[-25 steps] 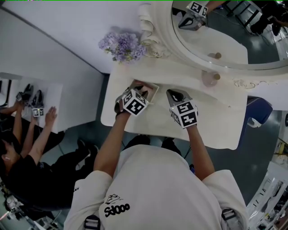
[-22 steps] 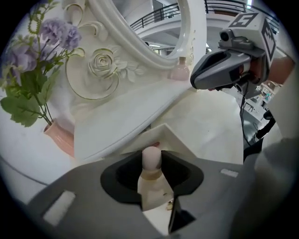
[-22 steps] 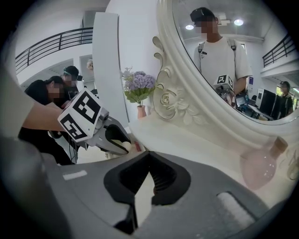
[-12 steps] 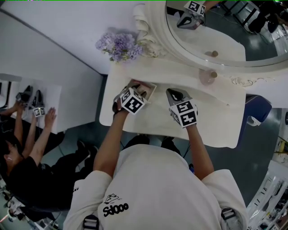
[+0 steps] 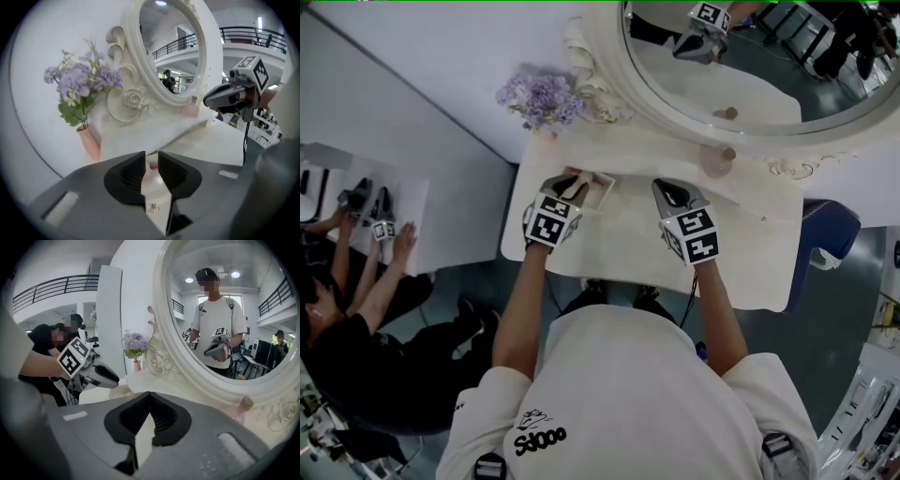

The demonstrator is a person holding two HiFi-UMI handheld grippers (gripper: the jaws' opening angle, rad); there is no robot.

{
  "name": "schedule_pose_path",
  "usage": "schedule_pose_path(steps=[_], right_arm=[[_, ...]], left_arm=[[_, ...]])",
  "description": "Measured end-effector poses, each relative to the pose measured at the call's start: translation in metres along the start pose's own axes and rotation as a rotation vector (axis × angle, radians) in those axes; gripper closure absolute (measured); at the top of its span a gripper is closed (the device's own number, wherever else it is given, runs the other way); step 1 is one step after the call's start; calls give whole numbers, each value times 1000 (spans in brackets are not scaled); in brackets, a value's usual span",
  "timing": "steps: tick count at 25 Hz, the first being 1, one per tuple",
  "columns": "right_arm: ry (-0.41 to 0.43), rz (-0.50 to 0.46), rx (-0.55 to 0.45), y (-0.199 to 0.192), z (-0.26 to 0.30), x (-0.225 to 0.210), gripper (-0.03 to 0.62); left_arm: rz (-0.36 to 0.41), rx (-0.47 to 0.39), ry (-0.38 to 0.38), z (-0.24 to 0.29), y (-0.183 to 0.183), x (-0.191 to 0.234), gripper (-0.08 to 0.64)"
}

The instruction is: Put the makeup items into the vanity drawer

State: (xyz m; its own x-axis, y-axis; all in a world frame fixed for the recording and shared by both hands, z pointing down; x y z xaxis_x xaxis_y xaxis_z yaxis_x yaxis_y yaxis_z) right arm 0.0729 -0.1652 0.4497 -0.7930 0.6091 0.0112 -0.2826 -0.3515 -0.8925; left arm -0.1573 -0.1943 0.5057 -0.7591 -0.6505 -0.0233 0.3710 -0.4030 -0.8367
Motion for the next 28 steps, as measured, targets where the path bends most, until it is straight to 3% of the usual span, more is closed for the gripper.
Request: schedule_pose_path(steps=[2, 6, 14, 28], right_arm=[[-12, -18, -36, 11, -11, -6, 591], [-42, -65, -102, 36, -36, -16, 591], [-104, -155, -189, 79, -75, -28, 591], [-96, -243, -385, 153, -122, -21, 591]], left_arm=[[-72, -78, 46, -15, 11, 2, 522], [-125, -217, 107, -46, 39, 0, 545], [-12, -438, 187, -103, 111, -20, 544], [213, -566, 288, -156, 191, -50, 543]])
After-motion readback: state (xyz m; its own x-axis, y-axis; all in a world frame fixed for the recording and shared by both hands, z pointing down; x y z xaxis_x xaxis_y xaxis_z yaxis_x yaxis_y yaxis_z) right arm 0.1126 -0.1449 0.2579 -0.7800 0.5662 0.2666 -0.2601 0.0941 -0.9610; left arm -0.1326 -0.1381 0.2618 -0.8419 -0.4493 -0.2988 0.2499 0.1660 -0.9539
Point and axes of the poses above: the fingertips, and each gripper's own axes: z forward along the fingers, x to its left, y out of its top, the point moved 8 cm from there along -z, backward along the fingers, and after that the axes turned 6 degrees about -x, right-handed, at the moved point
